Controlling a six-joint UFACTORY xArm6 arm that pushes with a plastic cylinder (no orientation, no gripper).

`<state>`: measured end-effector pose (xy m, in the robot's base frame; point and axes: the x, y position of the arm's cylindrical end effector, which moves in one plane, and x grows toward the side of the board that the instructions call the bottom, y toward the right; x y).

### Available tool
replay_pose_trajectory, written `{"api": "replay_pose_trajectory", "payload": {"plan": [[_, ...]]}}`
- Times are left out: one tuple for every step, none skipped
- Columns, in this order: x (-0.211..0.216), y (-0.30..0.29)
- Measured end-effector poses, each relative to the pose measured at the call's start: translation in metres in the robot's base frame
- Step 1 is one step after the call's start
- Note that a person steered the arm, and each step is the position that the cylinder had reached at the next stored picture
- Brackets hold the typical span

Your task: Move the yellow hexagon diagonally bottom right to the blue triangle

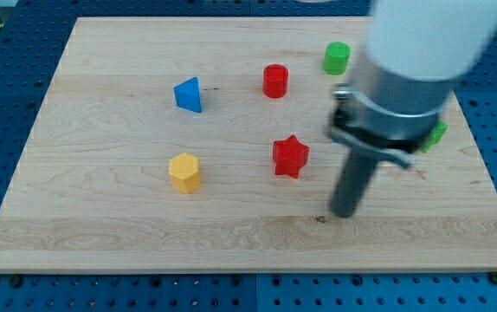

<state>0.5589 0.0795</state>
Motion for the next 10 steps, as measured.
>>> {"api": "replay_pose_trajectory", "payload": {"plan": [[0.000, -0.078], [-0.004, -0.156], [-0.036, -0.157], [-0.065, -0.129], [-0.063, -0.134], [-0.049, -0.145], [-0.048, -0.173], [-0.048, -0.207], [-0.065, -0.196], [-0.083, -0.156]]}}
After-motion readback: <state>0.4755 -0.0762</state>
